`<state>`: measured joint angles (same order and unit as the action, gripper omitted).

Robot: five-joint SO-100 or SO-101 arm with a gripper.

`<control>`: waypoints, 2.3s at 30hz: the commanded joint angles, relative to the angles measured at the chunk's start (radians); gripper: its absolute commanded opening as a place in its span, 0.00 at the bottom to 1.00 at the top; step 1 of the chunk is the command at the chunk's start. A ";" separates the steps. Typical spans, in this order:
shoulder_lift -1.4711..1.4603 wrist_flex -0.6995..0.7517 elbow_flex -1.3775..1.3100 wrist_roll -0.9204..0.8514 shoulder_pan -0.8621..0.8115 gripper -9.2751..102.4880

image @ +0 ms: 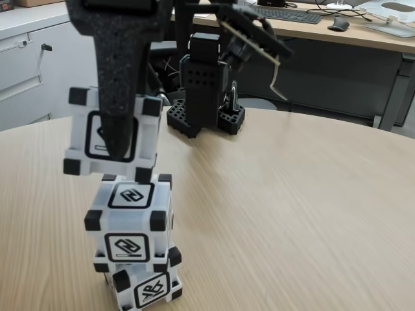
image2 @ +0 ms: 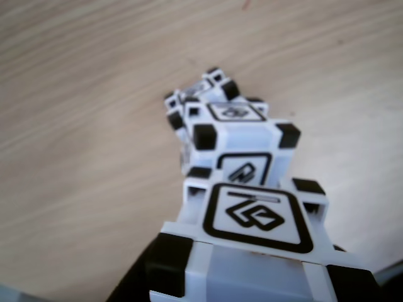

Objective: Stack cubes from left to right.

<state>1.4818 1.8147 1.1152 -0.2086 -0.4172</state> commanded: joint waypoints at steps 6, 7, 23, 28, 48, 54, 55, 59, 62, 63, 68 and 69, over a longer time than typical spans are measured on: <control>0.008 -0.006 -0.038 -0.014 -0.006 0.19; 0.008 -0.005 -0.035 -0.020 -0.006 0.24; 0.023 0.002 -0.031 -0.064 0.011 0.43; 0.023 0.005 -0.028 -0.055 0.012 0.43; 0.025 0.009 -0.026 0.153 0.387 0.31; 0.025 0.009 -0.015 0.189 0.446 0.08; 0.025 0.009 -0.009 0.190 0.443 0.08; 0.026 0.009 0.020 0.175 0.433 0.08; 0.026 0.009 0.023 0.156 0.431 0.08; 0.026 0.008 0.023 0.156 0.431 0.08; 0.026 0.008 0.025 0.152 0.431 0.08; 0.023 0.008 0.025 0.152 0.431 0.08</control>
<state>1.4818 1.8147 1.1397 -0.0506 0.0199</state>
